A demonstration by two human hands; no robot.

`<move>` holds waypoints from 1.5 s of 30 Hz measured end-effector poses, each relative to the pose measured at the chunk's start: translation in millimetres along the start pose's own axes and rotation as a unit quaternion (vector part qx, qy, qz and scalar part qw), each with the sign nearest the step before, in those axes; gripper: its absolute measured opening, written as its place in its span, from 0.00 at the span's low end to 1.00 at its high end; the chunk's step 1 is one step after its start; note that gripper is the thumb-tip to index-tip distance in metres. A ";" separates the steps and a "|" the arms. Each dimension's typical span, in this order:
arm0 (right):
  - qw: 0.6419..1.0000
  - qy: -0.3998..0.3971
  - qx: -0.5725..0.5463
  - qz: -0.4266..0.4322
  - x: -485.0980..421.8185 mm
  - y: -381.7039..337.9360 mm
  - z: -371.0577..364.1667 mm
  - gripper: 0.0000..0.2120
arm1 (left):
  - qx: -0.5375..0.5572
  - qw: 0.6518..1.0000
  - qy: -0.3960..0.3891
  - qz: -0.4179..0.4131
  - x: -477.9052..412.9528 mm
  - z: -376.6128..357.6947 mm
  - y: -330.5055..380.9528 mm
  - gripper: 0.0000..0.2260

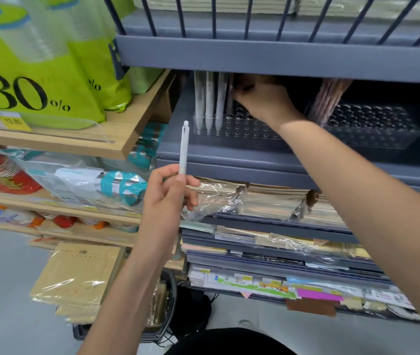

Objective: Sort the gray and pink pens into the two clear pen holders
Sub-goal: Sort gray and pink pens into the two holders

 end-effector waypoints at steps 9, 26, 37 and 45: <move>0.991 0.032 -0.117 -0.060 2.0 -2.2 6.0 0.11 | 0.013 1.000 0.020 0.018 3.1 11.2 -7.2 0.05; 0.858 0.181 -0.477 -0.060 124.4 58.1 26.8 0.04 | 0.019 0.999 -0.026 0.015 -7.2 -42.6 -18.1 0.07; 0.859 0.369 -0.356 -0.018 121.0 117.5 119.7 0.13 | 0.034 0.996 -0.078 0.011 -5.6 -99.1 -18.0 0.05; 0.942 0.301 -0.137 0.064 84.4 115.7 131.4 0.06 | 0.043 0.997 -0.067 0.005 -1.9 -118.3 -18.1 0.05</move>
Point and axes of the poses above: each hand's wrist, its own x-axis away from the middle knuckle, its own z-axis out of the back of the hand, y = z × x, the point moved 5 cm from there along -x, towards the middle knuckle, and after that the axes turned 8 degrees about -x, right-handed, at the moved point
